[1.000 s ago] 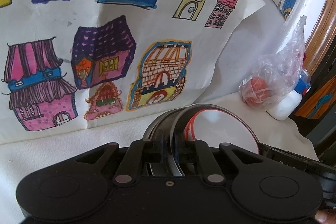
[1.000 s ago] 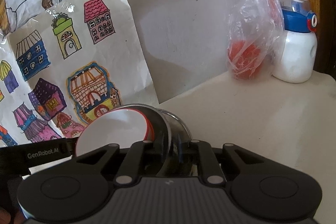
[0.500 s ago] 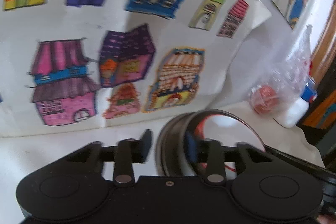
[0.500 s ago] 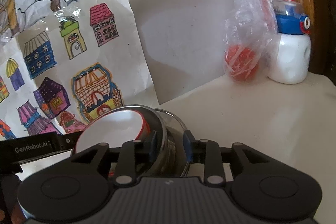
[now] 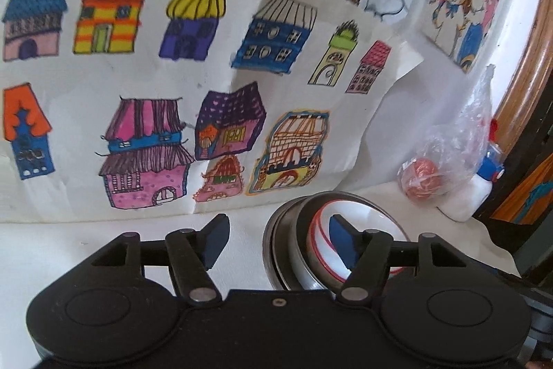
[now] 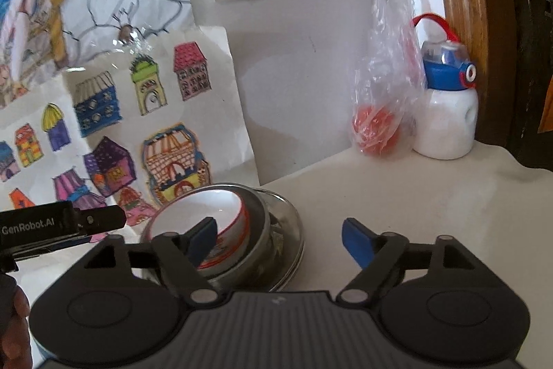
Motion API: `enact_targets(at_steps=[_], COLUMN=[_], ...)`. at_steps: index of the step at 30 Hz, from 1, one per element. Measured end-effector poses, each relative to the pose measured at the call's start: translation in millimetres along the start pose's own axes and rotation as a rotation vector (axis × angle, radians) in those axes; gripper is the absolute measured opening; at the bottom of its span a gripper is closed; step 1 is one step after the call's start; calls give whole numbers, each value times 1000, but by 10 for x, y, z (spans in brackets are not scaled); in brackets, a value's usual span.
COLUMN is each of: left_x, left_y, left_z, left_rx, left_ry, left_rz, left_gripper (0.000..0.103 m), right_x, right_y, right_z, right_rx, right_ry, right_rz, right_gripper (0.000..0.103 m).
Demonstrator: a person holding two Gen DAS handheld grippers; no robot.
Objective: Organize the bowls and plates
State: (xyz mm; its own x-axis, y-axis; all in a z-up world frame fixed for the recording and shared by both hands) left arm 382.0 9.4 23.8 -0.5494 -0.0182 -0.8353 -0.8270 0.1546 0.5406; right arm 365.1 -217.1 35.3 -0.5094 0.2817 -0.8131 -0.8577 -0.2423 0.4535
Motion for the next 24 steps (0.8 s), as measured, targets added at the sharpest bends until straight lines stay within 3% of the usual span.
enact_targets(at_steps=[8, 13, 24], left_x=[25, 75, 393], left_y=[455, 809, 1527], left_z=[-26, -52, -19], left_rx=[-15, -33, -85], left_ry=[-7, -30, -95], left_rz=[-65, -116, -190], left_gripper=[88, 101, 102], right_x=[20, 94, 385], right_y=[508, 829, 1489], right_z=[31, 92, 181], right_rx=[-26, -32, -45], right_ry=[-2, 23, 80], right_rz=[-56, -82, -160], right_gripper=[102, 103, 103])
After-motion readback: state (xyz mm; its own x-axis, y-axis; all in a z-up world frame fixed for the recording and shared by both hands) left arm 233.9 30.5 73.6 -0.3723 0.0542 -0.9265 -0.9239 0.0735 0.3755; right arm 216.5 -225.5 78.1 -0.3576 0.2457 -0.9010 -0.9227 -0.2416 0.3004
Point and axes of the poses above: each gripper's, at about its wrist camera, not at the fingertips, and y roughly against the way its jaws point, z to its left, x to its underside, the point moved 1 cm from there along -y, roughly the way its jaws point, and after that the axes turned 14 degrees about -y, right-handed, at the moved point
